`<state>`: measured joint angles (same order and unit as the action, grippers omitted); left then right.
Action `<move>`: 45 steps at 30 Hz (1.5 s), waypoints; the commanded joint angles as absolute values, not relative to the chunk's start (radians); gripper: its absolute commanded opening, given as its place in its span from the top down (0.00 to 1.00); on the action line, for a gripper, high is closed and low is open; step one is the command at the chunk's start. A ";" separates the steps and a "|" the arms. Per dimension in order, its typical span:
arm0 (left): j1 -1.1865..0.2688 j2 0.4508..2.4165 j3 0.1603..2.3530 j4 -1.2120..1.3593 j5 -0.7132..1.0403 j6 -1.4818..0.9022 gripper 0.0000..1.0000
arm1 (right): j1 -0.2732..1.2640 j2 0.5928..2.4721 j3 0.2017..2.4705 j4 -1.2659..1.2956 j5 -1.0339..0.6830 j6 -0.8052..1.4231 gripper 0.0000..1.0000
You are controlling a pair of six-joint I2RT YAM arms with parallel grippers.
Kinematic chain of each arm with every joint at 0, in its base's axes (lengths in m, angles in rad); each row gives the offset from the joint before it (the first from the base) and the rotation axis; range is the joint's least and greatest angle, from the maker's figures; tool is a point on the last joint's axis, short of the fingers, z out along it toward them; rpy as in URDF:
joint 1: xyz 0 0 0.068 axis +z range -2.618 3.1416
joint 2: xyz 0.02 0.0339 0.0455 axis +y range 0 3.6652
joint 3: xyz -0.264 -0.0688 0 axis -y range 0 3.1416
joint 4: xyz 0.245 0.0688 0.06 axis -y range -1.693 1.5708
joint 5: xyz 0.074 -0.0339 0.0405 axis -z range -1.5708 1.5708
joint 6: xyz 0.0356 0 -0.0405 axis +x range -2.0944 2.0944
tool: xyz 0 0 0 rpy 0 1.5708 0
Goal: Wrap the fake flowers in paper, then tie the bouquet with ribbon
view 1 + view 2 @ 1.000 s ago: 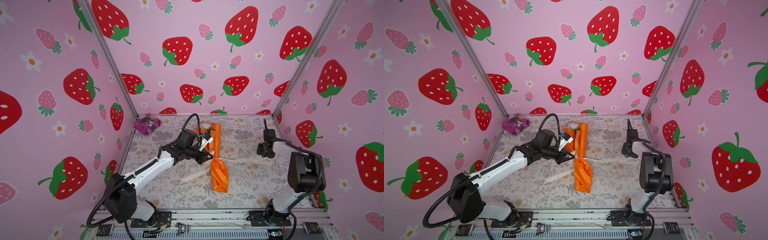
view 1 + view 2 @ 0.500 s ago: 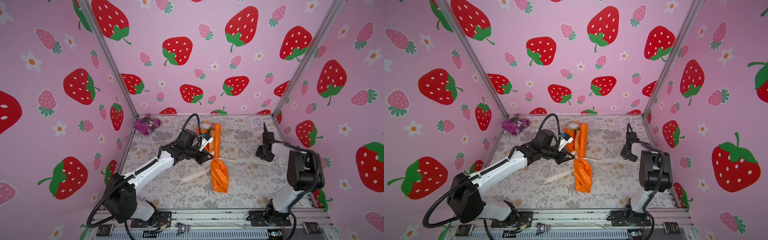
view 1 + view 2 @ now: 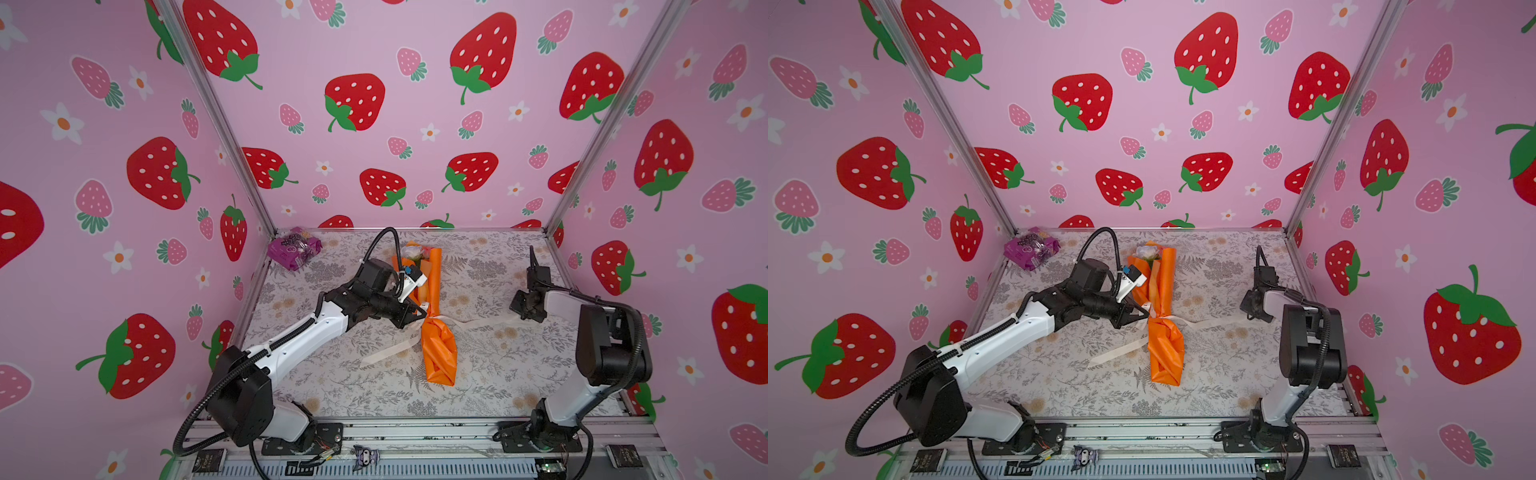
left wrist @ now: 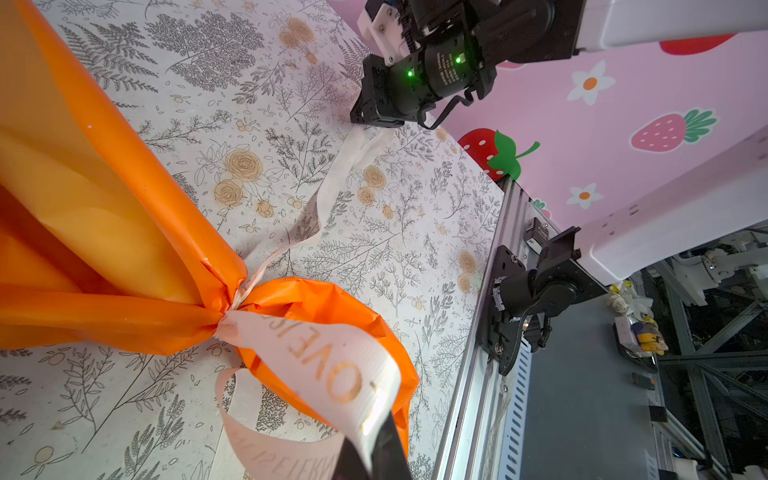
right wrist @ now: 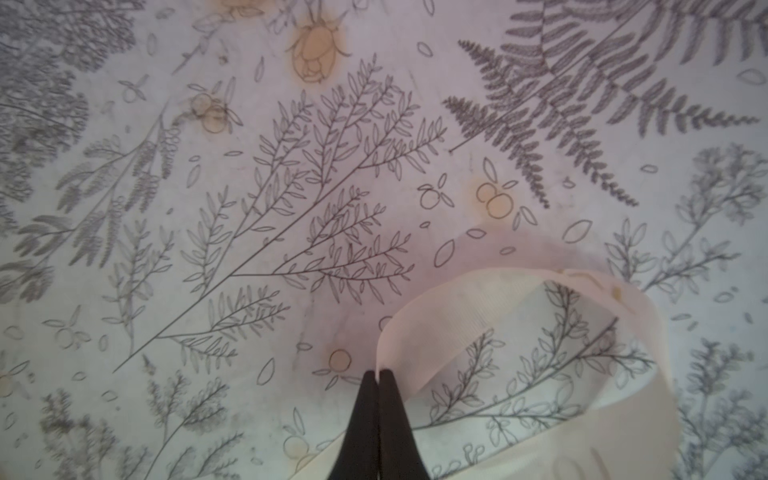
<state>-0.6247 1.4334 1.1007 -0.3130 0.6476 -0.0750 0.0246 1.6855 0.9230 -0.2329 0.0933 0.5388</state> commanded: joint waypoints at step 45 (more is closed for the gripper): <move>-0.641 1.285 0.873 -0.001 0.604 -0.185 0.96 | 0.608 1.449 1.238 -0.206 -0.282 0.518 0.54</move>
